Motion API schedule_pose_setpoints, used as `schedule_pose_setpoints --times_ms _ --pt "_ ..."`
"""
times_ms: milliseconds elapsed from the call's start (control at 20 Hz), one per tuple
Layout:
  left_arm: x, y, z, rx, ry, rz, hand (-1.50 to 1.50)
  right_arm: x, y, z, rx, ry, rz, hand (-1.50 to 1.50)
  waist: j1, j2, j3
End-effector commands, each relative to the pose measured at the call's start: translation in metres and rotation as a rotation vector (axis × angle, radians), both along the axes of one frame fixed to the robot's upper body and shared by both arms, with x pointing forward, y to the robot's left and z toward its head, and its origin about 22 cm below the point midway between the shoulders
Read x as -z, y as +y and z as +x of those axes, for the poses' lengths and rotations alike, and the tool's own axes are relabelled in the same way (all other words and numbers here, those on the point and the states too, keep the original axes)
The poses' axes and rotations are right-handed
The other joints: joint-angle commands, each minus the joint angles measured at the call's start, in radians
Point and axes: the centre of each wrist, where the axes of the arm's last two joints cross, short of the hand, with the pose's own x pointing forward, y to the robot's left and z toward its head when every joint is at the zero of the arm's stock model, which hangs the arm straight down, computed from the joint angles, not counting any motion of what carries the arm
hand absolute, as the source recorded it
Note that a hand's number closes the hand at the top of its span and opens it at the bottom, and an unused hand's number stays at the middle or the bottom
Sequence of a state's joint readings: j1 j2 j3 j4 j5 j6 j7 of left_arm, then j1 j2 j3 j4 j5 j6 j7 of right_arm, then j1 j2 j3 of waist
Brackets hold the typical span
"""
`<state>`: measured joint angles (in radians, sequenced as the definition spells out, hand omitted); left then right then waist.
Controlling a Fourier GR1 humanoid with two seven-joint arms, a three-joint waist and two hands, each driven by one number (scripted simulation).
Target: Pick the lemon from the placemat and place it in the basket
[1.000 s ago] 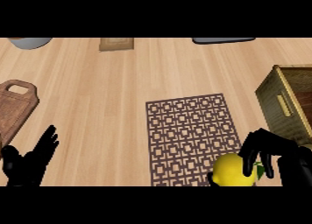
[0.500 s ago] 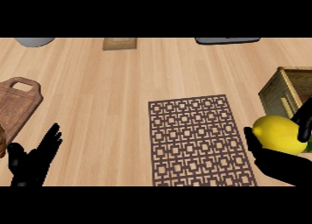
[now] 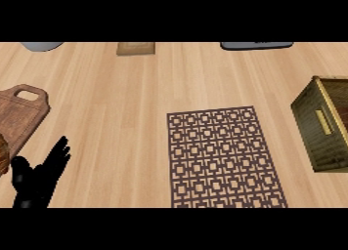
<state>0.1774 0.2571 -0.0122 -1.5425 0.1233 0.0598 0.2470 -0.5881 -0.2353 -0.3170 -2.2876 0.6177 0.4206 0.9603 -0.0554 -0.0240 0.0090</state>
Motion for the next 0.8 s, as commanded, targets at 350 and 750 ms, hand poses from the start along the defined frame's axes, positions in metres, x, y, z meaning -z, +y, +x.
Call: schedule_pose_setpoints --times_ms 350,750 --pt "0.026 0.002 -0.014 0.007 0.119 -0.015 0.0 -0.061 -0.113 0.01 0.01 0.097 0.015 1.5 0.036 0.02 -0.009" --pt "0.028 -0.013 -0.005 0.026 0.107 -0.026 0.0 -0.027 -0.157 0.033 -0.012 0.099 0.264 1.5 0.054 0.026 -0.008"
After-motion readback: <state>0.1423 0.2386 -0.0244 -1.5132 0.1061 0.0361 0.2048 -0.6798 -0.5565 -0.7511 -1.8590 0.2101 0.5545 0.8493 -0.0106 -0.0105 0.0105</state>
